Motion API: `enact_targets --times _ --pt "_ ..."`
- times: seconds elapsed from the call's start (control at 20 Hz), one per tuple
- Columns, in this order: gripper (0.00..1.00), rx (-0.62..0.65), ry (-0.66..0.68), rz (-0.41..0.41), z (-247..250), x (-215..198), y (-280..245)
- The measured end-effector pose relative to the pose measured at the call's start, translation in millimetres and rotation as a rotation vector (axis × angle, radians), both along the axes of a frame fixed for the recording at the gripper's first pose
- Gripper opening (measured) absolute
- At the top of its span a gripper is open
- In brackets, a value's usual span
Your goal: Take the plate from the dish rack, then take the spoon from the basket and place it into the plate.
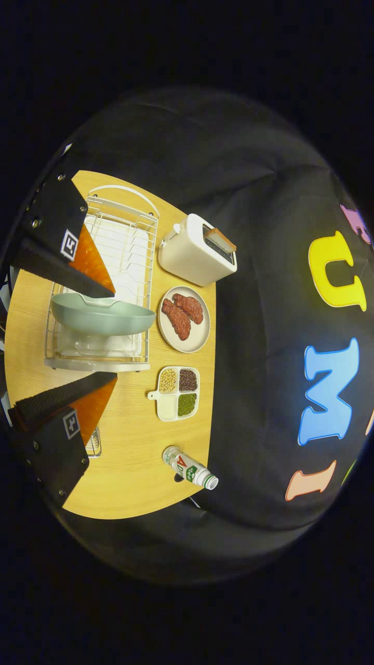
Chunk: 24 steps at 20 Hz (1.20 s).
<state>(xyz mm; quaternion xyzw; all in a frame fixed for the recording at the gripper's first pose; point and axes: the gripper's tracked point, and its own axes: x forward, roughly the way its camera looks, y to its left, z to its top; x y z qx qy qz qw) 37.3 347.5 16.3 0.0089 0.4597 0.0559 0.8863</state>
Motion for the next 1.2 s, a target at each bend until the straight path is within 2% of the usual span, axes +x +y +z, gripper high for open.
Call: enact_targets --times 0.2,0.25,0.35,0.45,0.5,0.55,0.6,0.65,0.75,0.95,1.2 --pt "0.88 -0.091 0.016 -0.050 -18.4 10.4 4.5" --pt "0.77 -0.107 0.024 -0.062 -23.8 10.0 6.9" --pt "0.68 -0.151 0.049 -0.084 -31.9 8.8 8.5" --pt "0.67 -0.217 0.054 -0.105 -37.6 13.3 2.6" --pt "0.58 -0.230 0.058 -0.114 -39.6 13.3 2.7" --pt "0.43 -0.250 0.071 -0.126 -44.1 13.1 2.0" --pt "0.39 -0.264 0.084 -0.138 -48.4 12.6 1.9" --pt "0.22 -0.268 0.079 -0.162 -51.3 13.1 -1.9" --pt "0.18 -0.278 0.073 -0.179 -50.9 17.4 1.4" --pt "0.08 -0.421 0.101 -0.099 -44.9 18.2 13.4" --pt "0.08 -0.571 0.105 -0.112 -22.2 22.7 25.9"
